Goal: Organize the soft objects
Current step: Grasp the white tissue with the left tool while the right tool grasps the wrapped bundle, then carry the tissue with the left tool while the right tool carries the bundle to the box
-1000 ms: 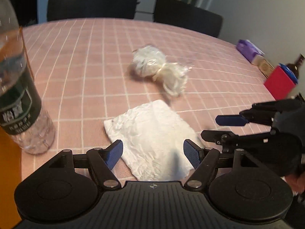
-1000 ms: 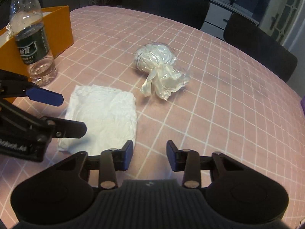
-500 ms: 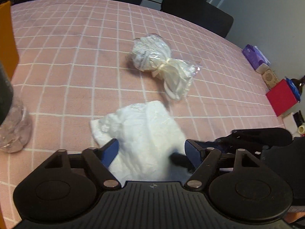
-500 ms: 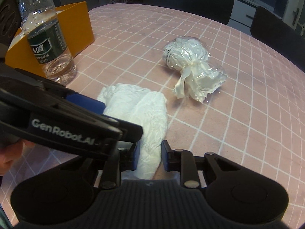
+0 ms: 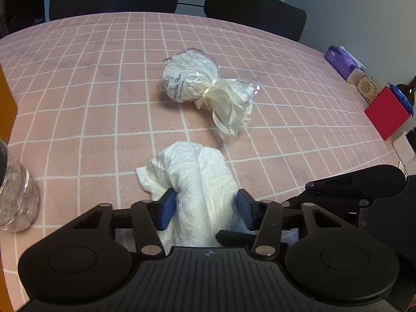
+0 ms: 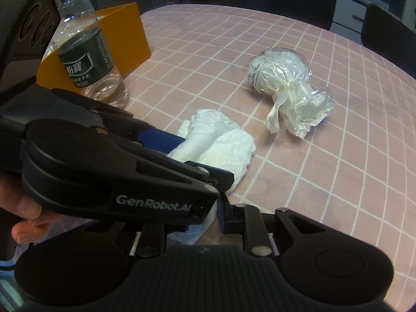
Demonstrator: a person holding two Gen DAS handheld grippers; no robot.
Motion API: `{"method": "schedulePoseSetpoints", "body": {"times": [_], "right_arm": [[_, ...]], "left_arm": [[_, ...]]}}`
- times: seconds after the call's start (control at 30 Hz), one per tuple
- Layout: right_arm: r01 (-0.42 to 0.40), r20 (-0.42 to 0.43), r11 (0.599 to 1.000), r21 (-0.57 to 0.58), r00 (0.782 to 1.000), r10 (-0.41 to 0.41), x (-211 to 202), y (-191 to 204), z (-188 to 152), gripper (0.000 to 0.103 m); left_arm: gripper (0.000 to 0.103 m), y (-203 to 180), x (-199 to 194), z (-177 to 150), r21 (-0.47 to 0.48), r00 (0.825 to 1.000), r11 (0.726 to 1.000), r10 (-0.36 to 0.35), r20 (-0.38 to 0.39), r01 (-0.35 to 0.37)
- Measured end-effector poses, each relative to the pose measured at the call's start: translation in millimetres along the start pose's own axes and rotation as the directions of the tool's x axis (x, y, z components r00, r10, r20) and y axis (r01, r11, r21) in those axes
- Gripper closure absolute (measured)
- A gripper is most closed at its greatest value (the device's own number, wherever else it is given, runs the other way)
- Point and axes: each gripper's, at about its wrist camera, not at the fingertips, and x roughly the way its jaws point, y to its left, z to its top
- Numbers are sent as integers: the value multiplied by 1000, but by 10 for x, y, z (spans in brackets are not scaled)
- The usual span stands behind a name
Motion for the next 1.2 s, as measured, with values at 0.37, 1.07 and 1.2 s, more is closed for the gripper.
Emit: {"method": "schedulePoseSetpoints", "body": {"times": [0.37,1.07,1.2], "right_arm": [[134,45,990,-47,990,-131,-276,-165,98,60],[306,104,945,-115,950,-295,335,-471,809,40],[286,70,954,-90,957,-281,368,-484,744,55]], "left_arm": [[87,-20,-215,15,146,991,987,45,123,-63],[87,138,-346,142,107,970,982,130,207,-155],[87,156,-317,104,95,974,985,123,192,-143]]}}
